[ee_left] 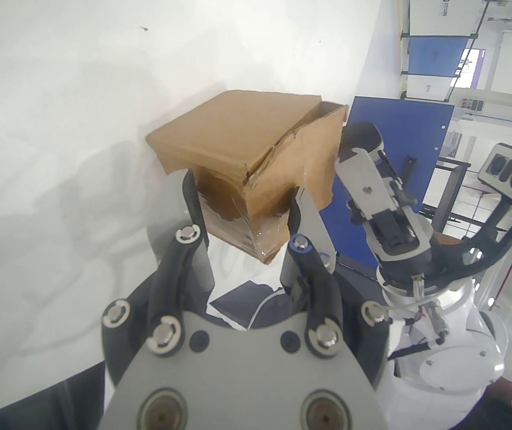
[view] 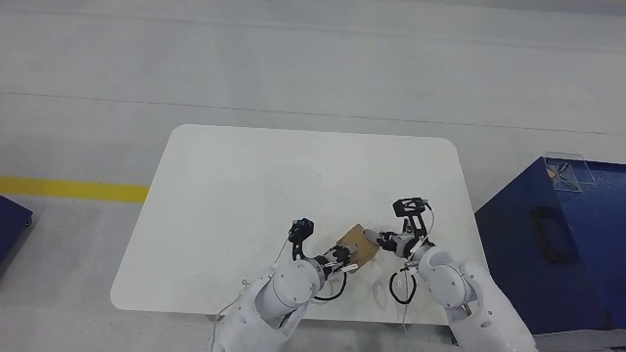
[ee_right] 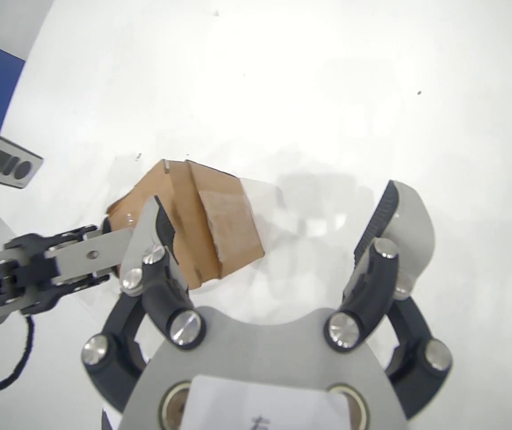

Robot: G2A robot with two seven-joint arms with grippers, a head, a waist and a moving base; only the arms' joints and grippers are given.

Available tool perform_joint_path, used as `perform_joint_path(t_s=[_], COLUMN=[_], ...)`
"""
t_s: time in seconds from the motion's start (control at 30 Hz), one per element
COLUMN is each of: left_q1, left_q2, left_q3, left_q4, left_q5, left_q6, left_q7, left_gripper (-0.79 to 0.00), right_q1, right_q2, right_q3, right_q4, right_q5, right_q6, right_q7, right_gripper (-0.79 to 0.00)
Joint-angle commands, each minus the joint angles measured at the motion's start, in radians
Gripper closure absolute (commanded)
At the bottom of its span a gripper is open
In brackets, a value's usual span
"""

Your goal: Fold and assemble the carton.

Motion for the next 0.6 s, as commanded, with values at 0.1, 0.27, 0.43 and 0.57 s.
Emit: perform_joint_path(t_s=[0.1,0.27,0.43,0.57], left_q1=[0.008,0.061,0.151,0.200], left_q2=[0.003,0.016,0.044,0.071], left_q3=[-0.004,-0.028,-0.031,0.009], left_q4=[-0.023,-0.122,-0.250,-0.233], left_q5=[0.010,0.083,0.322,0.695], left_q6=[-0.013,-0.056,-0.217,-0.368], left_q7=[0.021,0.116,0.262,0.438], left_gripper=[-0.351,-0.557,-0.785,-0.785], right_q1=[0.025,0.017,0.015,0.038], right_q2=[-0.006,-0.003,0.001,0.000], right_q3=[-0.020,0.012,0.052,0.055], right_q4=[0.022,0.001,0.004,0.037], right_q5=[0.010,0.030,0.051,0.059], right_q6=[0.018,0.010,0.020,0.040], right_q7=[-0.006,-0.007,0.002,0.029], right_gripper=[-0.785,-0.785,-0.785,-0.785])
